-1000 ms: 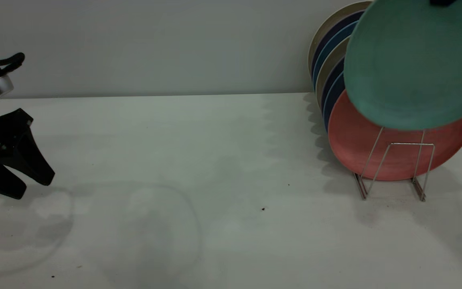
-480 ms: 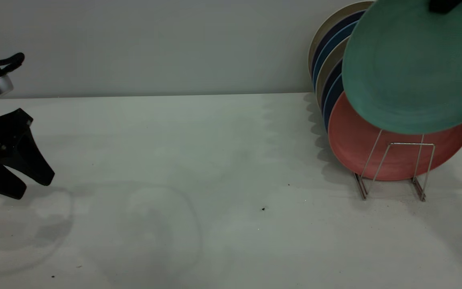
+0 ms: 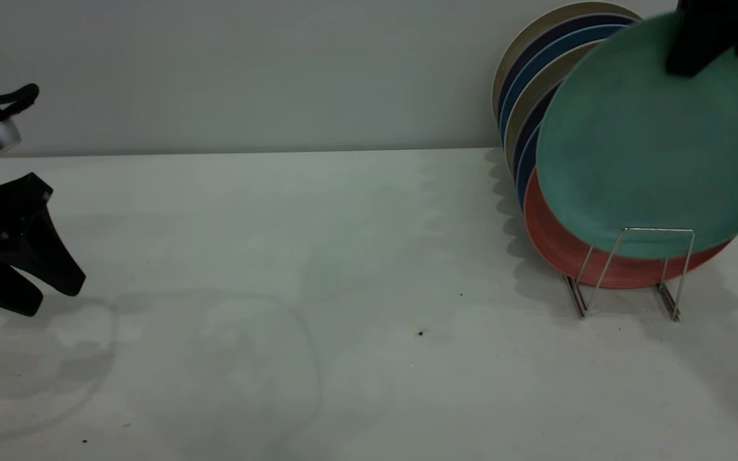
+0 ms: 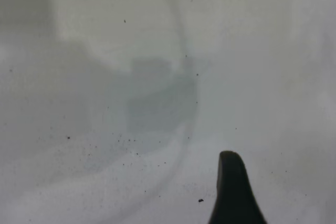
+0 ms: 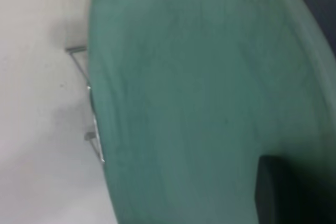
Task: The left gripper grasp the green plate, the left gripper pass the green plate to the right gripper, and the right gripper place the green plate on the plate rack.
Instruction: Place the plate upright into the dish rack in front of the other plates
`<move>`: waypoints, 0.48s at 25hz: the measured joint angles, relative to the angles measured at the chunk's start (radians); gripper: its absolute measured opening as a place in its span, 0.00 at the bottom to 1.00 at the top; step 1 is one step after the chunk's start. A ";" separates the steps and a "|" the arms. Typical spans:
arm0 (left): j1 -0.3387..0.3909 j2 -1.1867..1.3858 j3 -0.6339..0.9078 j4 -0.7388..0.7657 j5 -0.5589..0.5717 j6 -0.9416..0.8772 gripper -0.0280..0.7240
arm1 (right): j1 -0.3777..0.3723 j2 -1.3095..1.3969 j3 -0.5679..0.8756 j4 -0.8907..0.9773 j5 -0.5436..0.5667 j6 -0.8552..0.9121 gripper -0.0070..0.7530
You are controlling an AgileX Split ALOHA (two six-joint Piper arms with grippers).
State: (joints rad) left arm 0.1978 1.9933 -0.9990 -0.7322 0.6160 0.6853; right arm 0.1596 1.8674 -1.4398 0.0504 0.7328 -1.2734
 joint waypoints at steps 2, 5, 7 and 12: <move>0.000 0.000 0.000 0.000 0.000 0.000 0.70 | 0.000 0.016 0.000 0.000 0.000 0.009 0.13; 0.000 0.000 0.000 0.000 0.000 -0.001 0.70 | 0.000 0.027 0.000 0.008 0.015 0.018 0.14; 0.000 0.000 0.000 0.000 -0.001 -0.001 0.70 | 0.000 0.027 0.000 0.015 0.029 0.019 0.16; 0.000 0.000 0.000 -0.001 -0.002 -0.001 0.70 | 0.000 0.027 -0.004 0.053 0.097 0.023 0.38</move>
State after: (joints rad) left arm 0.1978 1.9933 -0.9990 -0.7332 0.6139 0.6841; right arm 0.1596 1.8949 -1.4433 0.1031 0.8293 -1.2500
